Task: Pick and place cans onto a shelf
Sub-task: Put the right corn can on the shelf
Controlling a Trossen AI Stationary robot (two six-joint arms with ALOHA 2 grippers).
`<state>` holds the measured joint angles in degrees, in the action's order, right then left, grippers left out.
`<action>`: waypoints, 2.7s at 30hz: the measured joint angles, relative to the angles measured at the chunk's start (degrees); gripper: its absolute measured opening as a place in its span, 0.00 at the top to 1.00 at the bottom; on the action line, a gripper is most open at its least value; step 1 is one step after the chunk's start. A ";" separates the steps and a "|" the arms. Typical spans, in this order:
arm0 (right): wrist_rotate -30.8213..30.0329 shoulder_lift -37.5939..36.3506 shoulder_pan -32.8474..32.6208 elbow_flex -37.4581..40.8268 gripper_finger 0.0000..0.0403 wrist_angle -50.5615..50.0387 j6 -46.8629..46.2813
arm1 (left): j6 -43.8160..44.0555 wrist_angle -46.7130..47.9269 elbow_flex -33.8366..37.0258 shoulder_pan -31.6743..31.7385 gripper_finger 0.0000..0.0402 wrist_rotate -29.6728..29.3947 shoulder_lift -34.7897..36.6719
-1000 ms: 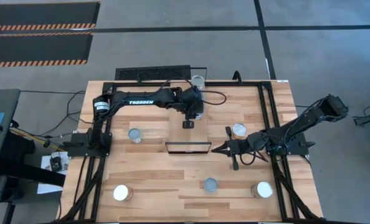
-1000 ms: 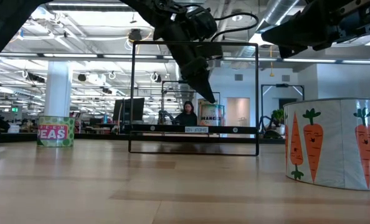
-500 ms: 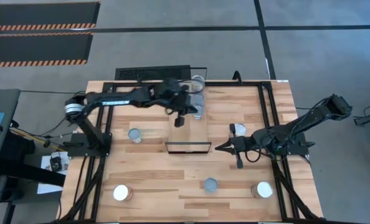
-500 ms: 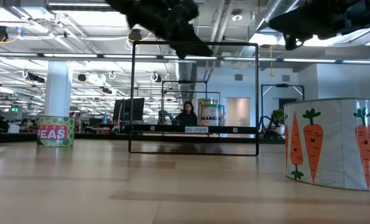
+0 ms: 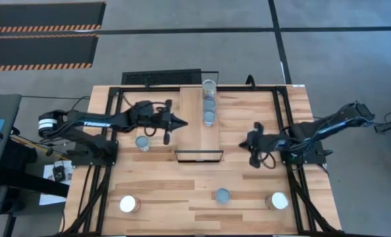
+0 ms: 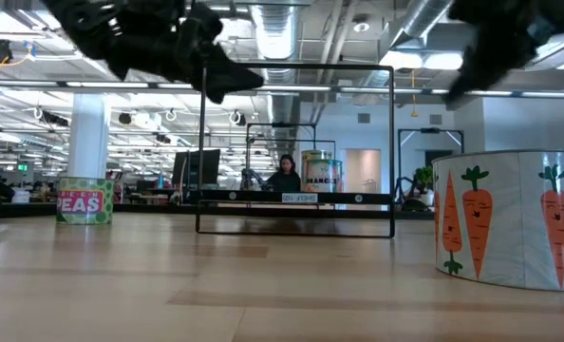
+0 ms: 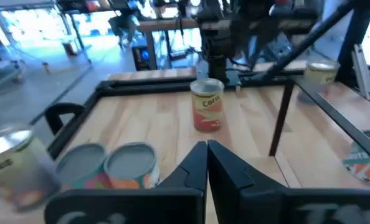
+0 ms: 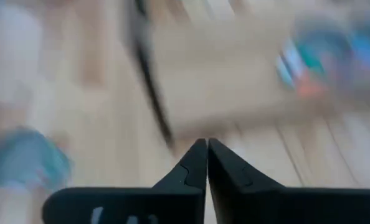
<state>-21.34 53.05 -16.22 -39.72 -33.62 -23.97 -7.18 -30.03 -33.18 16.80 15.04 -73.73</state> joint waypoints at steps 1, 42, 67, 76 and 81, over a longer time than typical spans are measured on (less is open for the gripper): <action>0.00 0.36 0.85 -0.55 0.87 -3.95 -2.75 | 0.32 -1.00 1.69 0.18 1.00 -0.68 0.85; 5.38 13.77 13.43 -15.93 0.98 -18.42 -3.94 | 3.40 -3.67 12.78 5.97 1.00 -2.35 8.98; 8.17 44.50 17.22 -43.05 0.98 -15.68 15.31 | 3.39 -2.64 12.78 5.97 1.00 -2.36 8.98; 9.52 44.92 17.52 -43.48 0.98 -14.42 15.55 | 3.40 -2.32 12.78 5.97 1.00 -2.33 8.98; 10.89 44.92 17.50 -43.48 0.98 -13.56 16.55 | 5.88 -10.78 15.40 5.97 1.00 -2.25 8.96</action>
<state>-10.45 97.97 1.28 -83.20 -47.17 -7.42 -1.30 -40.81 -17.78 22.76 12.80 -64.77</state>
